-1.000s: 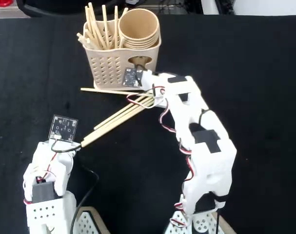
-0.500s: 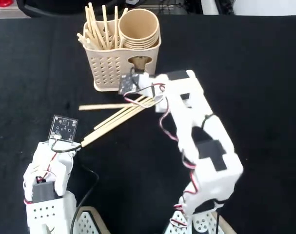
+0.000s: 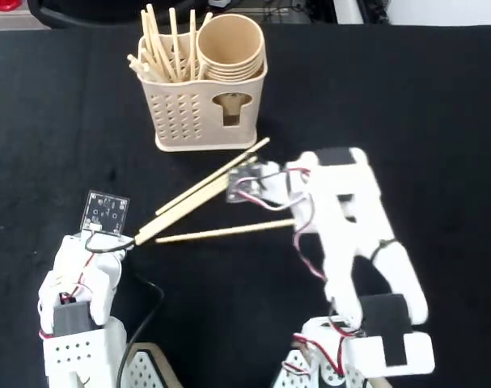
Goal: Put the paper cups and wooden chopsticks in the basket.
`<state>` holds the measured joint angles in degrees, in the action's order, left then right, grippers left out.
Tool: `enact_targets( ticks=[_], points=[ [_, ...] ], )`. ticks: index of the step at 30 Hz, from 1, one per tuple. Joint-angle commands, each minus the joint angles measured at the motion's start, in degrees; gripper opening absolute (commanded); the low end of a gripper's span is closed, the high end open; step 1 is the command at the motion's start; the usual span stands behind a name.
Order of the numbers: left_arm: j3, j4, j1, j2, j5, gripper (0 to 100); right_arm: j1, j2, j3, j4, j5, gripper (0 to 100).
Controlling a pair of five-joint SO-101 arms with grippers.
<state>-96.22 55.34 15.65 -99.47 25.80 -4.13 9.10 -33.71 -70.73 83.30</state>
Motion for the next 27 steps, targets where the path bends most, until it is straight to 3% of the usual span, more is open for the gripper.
enact_targets(
  ticks=[1,7,11,15,18,22,27],
  points=[
    [-0.22,0.26,0.22,-0.53,0.35,3,3.96,2.07,-1.71,-0.35,1.76,4.1],
    [-0.22,0.26,0.22,-0.53,0.35,3,-1.41,-0.4,-2.59,-0.35,1.76,27.6],
    [0.22,0.26,0.84,-0.53,0.09,3,-10.64,-0.75,0.31,-0.18,-5.36,23.7],
    [1.54,0.35,3.56,-0.53,-0.88,3,-24.09,-0.75,2.95,0.35,-17.93,20.7],
    [3.47,0.26,7.87,-0.53,-6.07,3,-31.56,-0.92,3.47,6.33,-28.66,20.5],
    [4.79,-0.18,12.7,-0.53,-10.29,3,-35.16,-6.46,6.2,12.92,-37.45,20.5],
    [4.79,-0.18,13.14,-0.53,-11.08,3,-37.36,-22.9,20.18,11.25,-43.6,20.5]
  ],
)
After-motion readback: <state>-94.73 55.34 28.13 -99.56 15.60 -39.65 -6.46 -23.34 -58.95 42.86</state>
